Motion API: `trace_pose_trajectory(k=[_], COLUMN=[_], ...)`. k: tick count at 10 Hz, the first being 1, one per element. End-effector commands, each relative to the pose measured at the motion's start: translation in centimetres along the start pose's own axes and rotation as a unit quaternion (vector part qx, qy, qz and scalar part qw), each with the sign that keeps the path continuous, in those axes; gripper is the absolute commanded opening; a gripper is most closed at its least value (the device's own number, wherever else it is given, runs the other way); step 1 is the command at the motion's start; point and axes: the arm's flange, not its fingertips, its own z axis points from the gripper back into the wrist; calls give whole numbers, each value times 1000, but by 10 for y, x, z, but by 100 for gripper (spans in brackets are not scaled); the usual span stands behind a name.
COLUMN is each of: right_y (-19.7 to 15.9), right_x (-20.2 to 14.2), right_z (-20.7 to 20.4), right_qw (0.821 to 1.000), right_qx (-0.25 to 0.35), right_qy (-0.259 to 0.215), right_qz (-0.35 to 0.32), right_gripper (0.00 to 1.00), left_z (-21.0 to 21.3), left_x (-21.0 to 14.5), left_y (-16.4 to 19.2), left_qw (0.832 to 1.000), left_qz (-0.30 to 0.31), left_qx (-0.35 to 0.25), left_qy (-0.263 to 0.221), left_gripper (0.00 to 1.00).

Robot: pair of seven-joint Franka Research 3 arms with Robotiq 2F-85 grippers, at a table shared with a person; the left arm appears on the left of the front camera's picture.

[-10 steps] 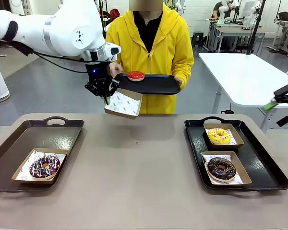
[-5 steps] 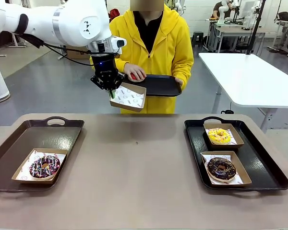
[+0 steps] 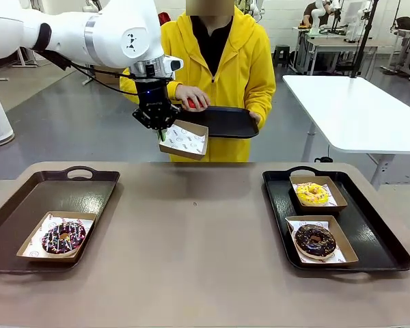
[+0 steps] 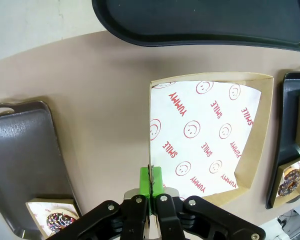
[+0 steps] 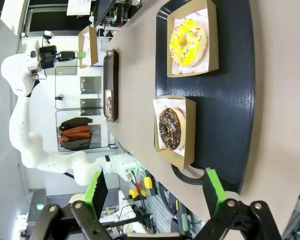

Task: Individually package the donuts and arrange them on the tray.
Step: Place the picked Paper togo box on the Handle tray while simultaneously picking up another Paper togo box from the table with the other hand.

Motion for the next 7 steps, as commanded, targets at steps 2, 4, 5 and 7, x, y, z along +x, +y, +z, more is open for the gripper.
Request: trace_pose_trajectory(k=[2,4,5,7], right_y=[-4,-4,-4,-4], right_x=[-6,-6,-6,-6], right_z=[3,3,3,3], right_qw=[1000,1000,1000,1000], right_qx=[-1,-1,-1,-1], right_qy=[4,4,4,4], right_qz=[-13,-13,-13,-13], right_gripper=[100,100,100,100], left_z=[3,3,3,3], left_x=[-5,-5,-5,-5], left_y=[3,3,3,3], left_qw=[1000,1000,1000,1000], left_qz=[-4,-4,-4,-4], left_qx=[-4,-4,-4,-4], left_qy=[-3,-3,-3,-3], left_gripper=[0,0,0,0])
